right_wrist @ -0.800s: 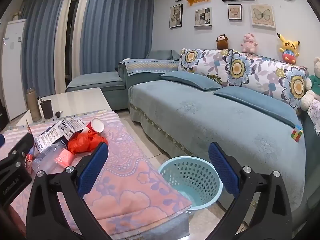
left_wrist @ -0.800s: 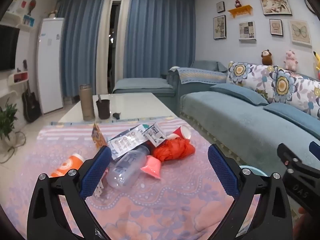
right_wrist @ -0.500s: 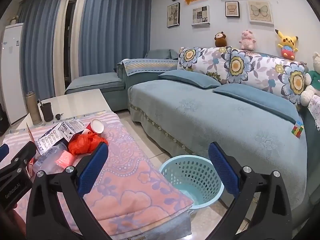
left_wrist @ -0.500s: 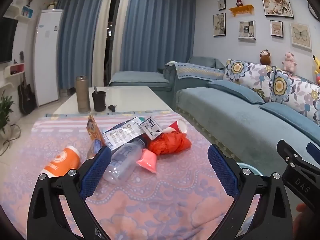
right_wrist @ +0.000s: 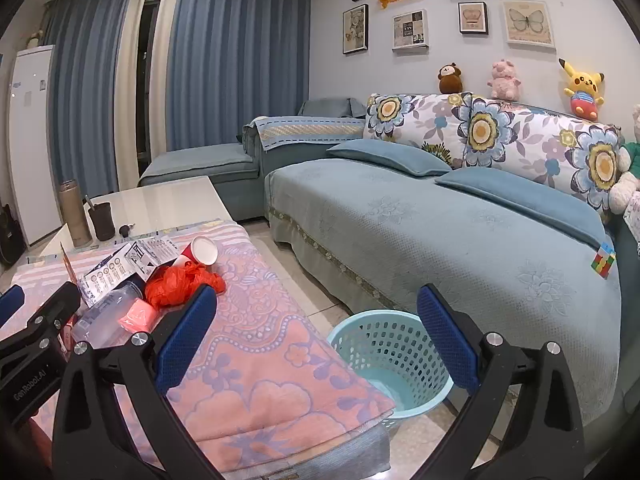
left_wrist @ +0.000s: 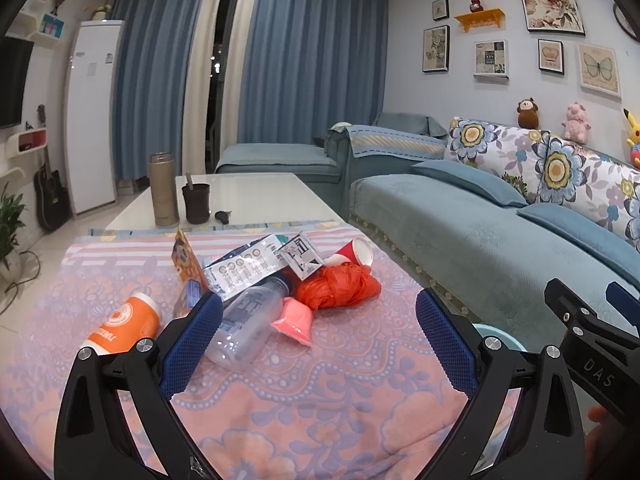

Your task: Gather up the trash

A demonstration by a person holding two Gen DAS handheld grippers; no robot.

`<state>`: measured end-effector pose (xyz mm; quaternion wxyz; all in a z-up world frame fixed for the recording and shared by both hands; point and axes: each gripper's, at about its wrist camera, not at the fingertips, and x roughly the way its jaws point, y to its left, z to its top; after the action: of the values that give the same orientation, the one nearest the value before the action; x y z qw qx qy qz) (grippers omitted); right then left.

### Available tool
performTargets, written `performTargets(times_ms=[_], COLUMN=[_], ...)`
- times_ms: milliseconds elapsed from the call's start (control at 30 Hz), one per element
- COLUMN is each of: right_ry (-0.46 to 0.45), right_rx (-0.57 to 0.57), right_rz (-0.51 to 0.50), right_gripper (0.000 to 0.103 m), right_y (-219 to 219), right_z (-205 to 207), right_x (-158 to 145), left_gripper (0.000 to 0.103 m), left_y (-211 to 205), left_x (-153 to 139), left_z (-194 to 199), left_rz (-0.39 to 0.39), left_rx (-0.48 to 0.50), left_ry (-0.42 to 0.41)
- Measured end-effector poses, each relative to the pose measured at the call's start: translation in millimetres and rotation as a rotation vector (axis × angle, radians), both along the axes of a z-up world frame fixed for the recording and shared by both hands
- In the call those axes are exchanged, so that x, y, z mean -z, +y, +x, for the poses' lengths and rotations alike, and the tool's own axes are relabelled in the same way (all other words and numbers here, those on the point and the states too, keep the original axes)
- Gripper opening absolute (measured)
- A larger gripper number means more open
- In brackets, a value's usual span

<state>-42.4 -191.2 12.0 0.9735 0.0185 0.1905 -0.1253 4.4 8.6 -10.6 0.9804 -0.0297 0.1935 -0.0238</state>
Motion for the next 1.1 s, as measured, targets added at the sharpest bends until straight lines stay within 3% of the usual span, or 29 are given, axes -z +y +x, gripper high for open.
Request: performTargets(times_ms=[1100], right_ry=[0.001], right_rx=[-0.011], right_rz=[-0.006], right_gripper=[0.095], right_y=[0.7], right_z=[0.5], right_x=[0.3], left_gripper=[0.094], left_y=[-0.2], left_x=[0.3], left_z=[-0.7], left_rz=[-0.011], left_rx=[0.007], left_ry=[0.005])
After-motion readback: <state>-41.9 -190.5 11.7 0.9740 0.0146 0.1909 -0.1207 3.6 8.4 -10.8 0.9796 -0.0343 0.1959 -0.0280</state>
